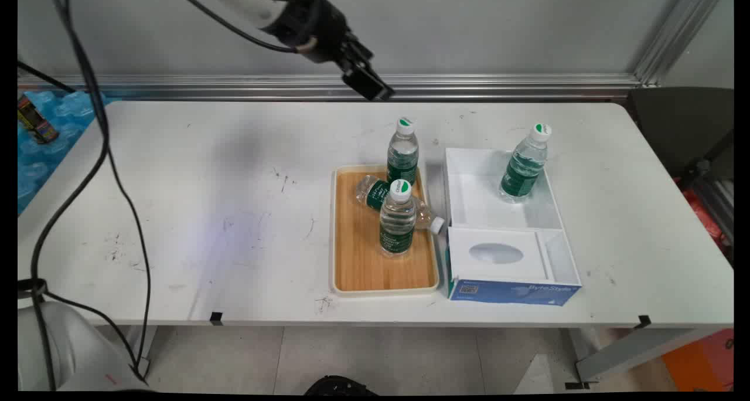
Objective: Pick up the green bottle from the white box
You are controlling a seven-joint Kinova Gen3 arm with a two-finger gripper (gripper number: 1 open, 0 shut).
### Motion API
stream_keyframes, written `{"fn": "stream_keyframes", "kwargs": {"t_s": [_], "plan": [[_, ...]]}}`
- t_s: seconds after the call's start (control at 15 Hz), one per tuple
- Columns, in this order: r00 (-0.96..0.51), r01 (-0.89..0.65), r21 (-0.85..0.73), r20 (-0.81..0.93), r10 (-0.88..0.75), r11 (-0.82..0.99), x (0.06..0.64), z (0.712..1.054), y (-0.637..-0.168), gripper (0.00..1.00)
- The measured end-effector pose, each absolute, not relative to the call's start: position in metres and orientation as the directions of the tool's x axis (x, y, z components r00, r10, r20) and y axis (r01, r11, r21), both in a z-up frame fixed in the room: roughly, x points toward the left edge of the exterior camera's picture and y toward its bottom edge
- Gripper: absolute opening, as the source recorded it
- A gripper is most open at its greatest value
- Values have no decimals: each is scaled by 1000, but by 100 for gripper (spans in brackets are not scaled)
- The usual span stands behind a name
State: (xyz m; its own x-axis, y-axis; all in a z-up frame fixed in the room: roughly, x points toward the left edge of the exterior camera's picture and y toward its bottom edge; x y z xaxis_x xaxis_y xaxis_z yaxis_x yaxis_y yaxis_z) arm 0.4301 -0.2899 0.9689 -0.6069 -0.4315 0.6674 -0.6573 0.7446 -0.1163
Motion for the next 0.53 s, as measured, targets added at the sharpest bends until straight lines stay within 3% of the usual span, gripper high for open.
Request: {"fn": "stream_keyframes", "kwargs": {"t_s": [0.53], "plan": [[-681,-483,-63,654,-330,873,372,939,-331,100]]}}
